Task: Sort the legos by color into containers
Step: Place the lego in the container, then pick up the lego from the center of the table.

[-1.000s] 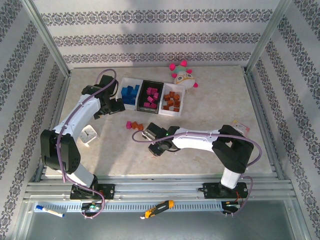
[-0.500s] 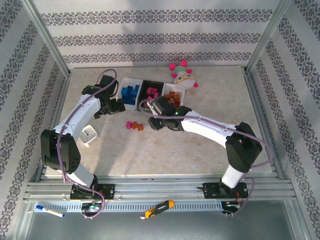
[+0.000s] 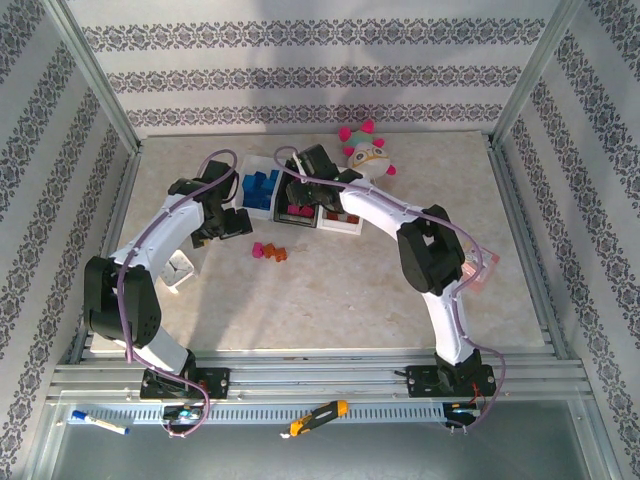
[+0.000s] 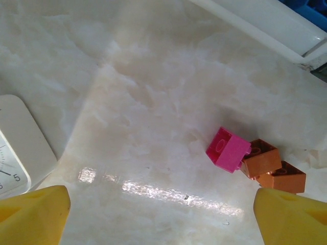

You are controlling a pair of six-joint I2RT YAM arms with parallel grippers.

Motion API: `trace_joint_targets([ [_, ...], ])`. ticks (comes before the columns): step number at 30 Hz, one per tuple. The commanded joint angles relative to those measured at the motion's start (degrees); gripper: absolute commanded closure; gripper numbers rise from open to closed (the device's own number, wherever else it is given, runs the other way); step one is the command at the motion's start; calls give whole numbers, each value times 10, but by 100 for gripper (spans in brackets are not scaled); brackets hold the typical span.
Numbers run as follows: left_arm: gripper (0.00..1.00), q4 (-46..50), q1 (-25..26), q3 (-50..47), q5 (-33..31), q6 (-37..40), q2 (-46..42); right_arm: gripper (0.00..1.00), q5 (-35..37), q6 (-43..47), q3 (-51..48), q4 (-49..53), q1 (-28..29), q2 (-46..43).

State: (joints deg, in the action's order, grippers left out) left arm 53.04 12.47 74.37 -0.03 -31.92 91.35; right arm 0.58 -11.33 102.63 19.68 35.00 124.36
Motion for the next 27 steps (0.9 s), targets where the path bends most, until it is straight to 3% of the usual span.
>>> trace_joint_targets([
  [1, 9, -21, 14, 1, 19, 3, 11, 36, -5, 17, 22, 11, -1, -35],
  [5, 15, -27, 24, 17, 33, 10, 50, 29, -23, 5, -64, 0, 2, -115],
  [13, 32, -58, 49, 21, 73, 11, 108, 27, -16, -25, -233, 2, 38, -259],
  [19, 42, -59, 50, 47, 52, -5, 156, 27, 3, -42, -262, 12, 55, -289],
  [27, 42, -68, 49, 77, 47, -11, 211, 27, 7, -43, -261, 18, 60, -292],
])
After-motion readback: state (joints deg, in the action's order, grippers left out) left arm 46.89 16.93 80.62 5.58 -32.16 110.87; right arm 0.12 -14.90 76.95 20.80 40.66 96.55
